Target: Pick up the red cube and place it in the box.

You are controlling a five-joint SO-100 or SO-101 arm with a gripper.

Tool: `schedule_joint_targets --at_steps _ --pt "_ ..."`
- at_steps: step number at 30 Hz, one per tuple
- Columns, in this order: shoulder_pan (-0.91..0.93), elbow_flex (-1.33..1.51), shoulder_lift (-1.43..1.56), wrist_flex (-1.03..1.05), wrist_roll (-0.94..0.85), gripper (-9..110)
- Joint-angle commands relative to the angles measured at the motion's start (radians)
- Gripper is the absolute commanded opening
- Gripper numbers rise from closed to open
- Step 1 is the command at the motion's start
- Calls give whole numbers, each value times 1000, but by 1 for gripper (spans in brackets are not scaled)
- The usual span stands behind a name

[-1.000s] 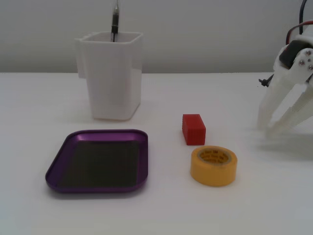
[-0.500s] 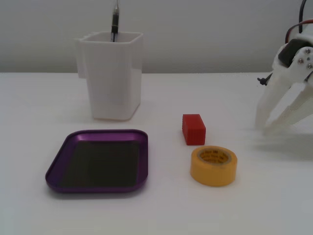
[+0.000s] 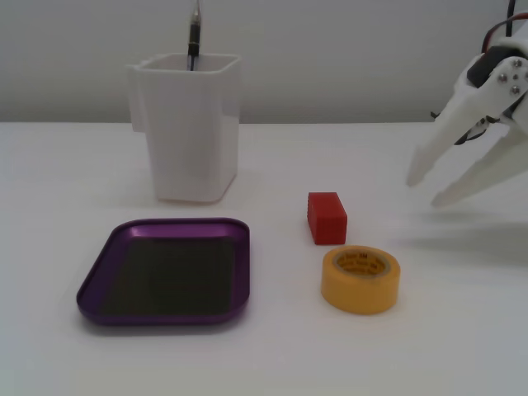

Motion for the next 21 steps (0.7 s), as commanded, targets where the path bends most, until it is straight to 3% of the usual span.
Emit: schedule_joint_targets --at_steps 1,6,13,21 --pt "38 -52 54 -17 -6 7" --pt "37 -216 -186 -44 -51 10" --pt "37 -572 -811 -31 -209 12" --pt "34 -977 -1379 40 -219 14"
